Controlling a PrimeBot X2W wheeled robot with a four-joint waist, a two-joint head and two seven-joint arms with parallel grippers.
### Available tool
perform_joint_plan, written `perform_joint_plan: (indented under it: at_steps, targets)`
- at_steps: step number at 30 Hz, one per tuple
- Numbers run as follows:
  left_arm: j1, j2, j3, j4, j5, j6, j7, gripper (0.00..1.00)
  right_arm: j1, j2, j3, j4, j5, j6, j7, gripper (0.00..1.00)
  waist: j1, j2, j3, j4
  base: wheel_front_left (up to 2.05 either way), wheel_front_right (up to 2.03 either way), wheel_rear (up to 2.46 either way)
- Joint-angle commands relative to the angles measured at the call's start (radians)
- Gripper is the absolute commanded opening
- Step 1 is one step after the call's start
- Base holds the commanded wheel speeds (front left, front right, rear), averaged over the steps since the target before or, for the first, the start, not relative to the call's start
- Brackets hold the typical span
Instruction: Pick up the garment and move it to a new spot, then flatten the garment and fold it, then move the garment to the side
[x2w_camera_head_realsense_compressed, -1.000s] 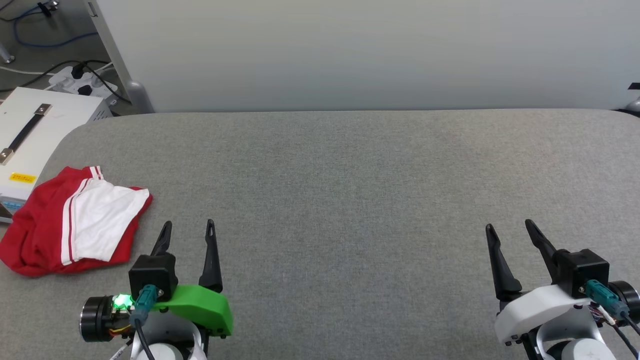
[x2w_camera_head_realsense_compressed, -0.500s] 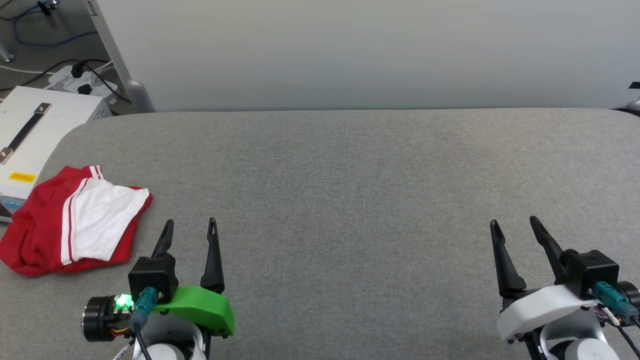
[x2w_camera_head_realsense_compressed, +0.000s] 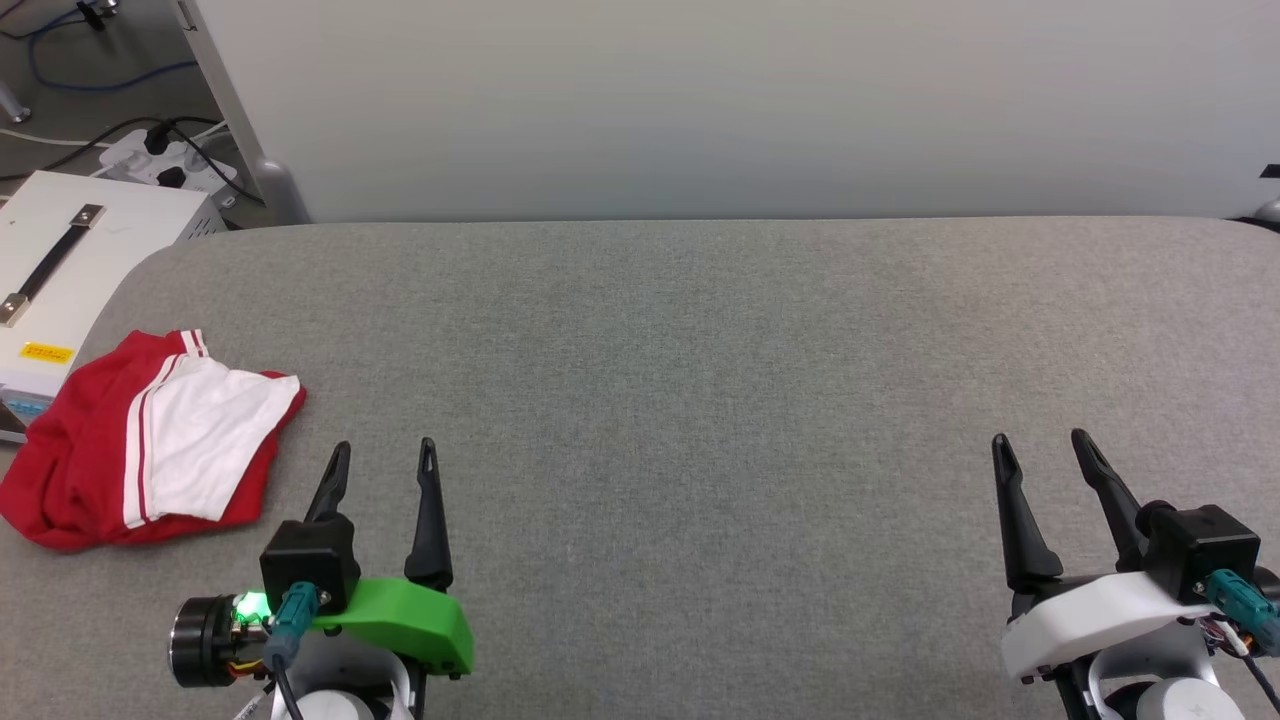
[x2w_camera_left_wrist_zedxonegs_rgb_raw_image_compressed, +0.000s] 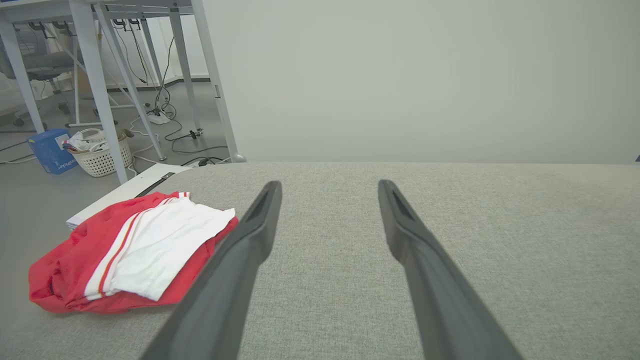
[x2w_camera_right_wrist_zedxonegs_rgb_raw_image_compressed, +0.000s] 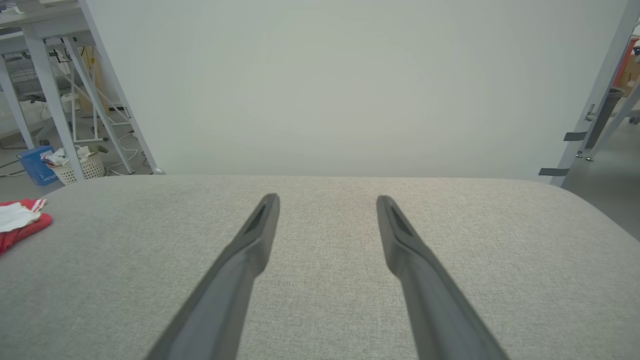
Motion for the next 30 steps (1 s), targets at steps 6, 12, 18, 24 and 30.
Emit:
perform_joint_plan:
  at_steps: [6, 12, 18, 24, 30]
  targets:
    - [0.017, 0.004, -0.006, 0.013, -0.007, 0.006, -0.022, 1.00, 0.019, -0.002, 0.001, 0.006, 0.013, 0.003, -0.021, 1.00, 0.0000, 0.0000, 0.001, 0.000, 0.00, 0.00, 0.00]
    - [0.018, 0.004, -0.009, 0.025, -0.008, 0.007, -0.034, 1.00, 0.025, -0.002, 0.004, 0.015, 0.015, 0.004, -0.033, 1.00, 0.0000, 0.0000, 0.003, 0.001, 0.00, 0.00, 0.00]
    - [0.021, 0.005, -0.010, 0.033, -0.011, 0.012, -0.047, 1.00, 0.029, -0.003, 0.008, 0.021, 0.017, 0.004, -0.046, 1.00, 0.0000, 0.0000, 0.005, 0.002, 0.00, 0.00, 0.00]
    - [0.022, 0.005, -0.010, 0.039, -0.015, 0.015, -0.059, 1.00, 0.031, -0.003, 0.011, 0.023, 0.021, 0.004, -0.058, 1.00, 0.0000, 0.0000, 0.008, 0.004, 0.00, 0.00, 0.00]
    - [0.020, 0.006, -0.010, 0.044, -0.018, 0.018, -0.071, 1.00, 0.033, -0.003, 0.012, 0.023, 0.028, 0.005, -0.070, 1.00, 0.0000, 0.0000, 0.012, 0.009, 0.00, 0.00, 0.00]
